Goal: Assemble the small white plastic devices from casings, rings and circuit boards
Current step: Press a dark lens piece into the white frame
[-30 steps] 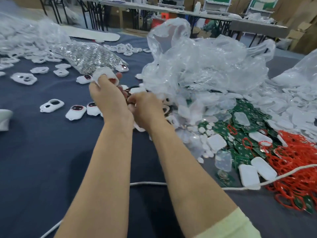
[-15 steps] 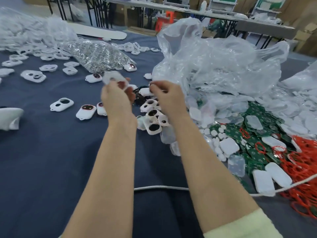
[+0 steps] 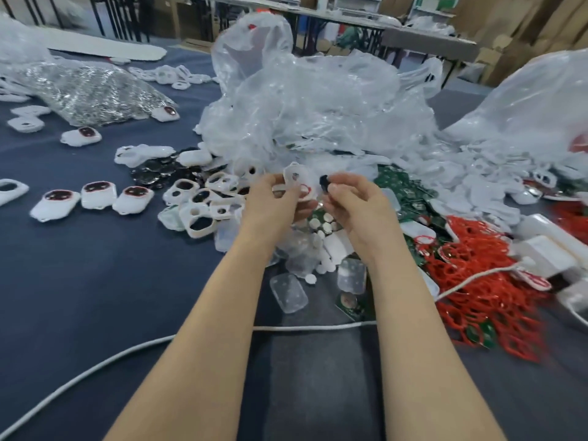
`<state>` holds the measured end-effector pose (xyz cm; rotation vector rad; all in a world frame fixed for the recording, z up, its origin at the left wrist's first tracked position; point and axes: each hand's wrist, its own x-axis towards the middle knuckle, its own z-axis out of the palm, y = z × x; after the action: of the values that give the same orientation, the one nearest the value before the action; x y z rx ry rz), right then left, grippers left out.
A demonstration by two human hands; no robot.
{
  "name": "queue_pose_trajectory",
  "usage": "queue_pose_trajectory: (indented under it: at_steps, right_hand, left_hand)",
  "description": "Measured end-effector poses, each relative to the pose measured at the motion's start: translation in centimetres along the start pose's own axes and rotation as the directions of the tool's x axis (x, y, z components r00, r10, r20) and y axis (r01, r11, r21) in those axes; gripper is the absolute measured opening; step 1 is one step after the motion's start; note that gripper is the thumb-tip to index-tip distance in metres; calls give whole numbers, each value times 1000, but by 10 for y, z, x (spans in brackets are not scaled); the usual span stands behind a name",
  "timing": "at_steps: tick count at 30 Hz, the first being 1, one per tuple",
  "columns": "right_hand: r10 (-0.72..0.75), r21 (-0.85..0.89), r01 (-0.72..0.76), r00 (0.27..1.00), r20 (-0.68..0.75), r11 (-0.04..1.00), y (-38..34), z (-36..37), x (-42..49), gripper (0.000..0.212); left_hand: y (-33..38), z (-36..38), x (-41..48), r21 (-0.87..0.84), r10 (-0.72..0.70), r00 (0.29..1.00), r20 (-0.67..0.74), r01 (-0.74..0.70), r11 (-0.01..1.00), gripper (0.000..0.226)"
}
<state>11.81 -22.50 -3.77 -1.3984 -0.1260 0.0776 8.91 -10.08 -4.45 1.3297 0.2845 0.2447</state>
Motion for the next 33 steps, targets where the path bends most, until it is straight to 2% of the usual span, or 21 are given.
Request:
queue_pose_trajectory:
  at_steps: [2, 5, 7, 10, 16, 18, 21, 23, 24, 27, 29, 31, 33]
  right_hand:
    - [-88, -180, 86, 996, -4, 980, 1, -2, -1, 16]
    - [-207, -398, 203, 978, 34, 895, -1, 3, -2, 19]
    - [-245, -476, 258, 965, 90, 841, -2, 7, -3, 24]
    - [-247, -543, 273, 961, 122, 794, 0, 10, -4, 23]
    - [-304, -558, 301, 948, 90, 773, 5, 15, -3, 13]
    - [-290, -526, 266, 956, 37, 808, 5, 14, -1, 13]
    - [-167, -235, 150, 984, -54, 960, 3, 12, -2, 17]
    - [-121, -54, 117, 990, -79, 992, 1, 11, -3, 19]
    - [-129, -24, 127, 987, -92, 992, 1, 11, -3, 19]
    - [-258, -162, 246, 964, -59, 956, 0, 11, -3, 20]
    - [-322, -247, 321, 946, 39, 914, -1, 14, -5, 22]
    - [-329, -336, 343, 939, 100, 877, 0, 16, -7, 22]
    - [-335, -476, 344, 936, 106, 810, 3, 17, -8, 17]
  left_hand:
    - [-1, 2, -1, -13, -25, 1000, 10, 25, 1000, 13]
    - [-1, 1, -1, -71, -55, 998, 41, 57, 996, 21]
    - [-1, -1, -1, -78, -40, 997, 63, 44, 996, 24]
    - [-2, -3, -1, 9, 7, 996, 90, -8, 1000, 26]
    - [-3, -4, -2, 104, 31, 995, 94, -41, 994, 22]
    - [-2, -3, -2, 123, 39, 998, 57, -46, 991, 22]
    - [-3, -7, 1, 274, 125, 990, -59, -104, 956, 16]
    - [-2, -10, 0, 378, 190, 978, -81, -146, 914, 14]
    - [-2, -11, 0, 449, 236, 970, -59, -185, 874, 18]
    - [0, -9, -4, 701, 372, 925, 83, -320, 638, 25]
    - [1, -5, -7, 757, 408, 896, 174, -386, 526, 28]
    - [2, -3, -9, 759, 414, 884, 218, -420, 498, 26]
    - [3, -4, -9, 707, 398, 907, 139, -372, 601, 16]
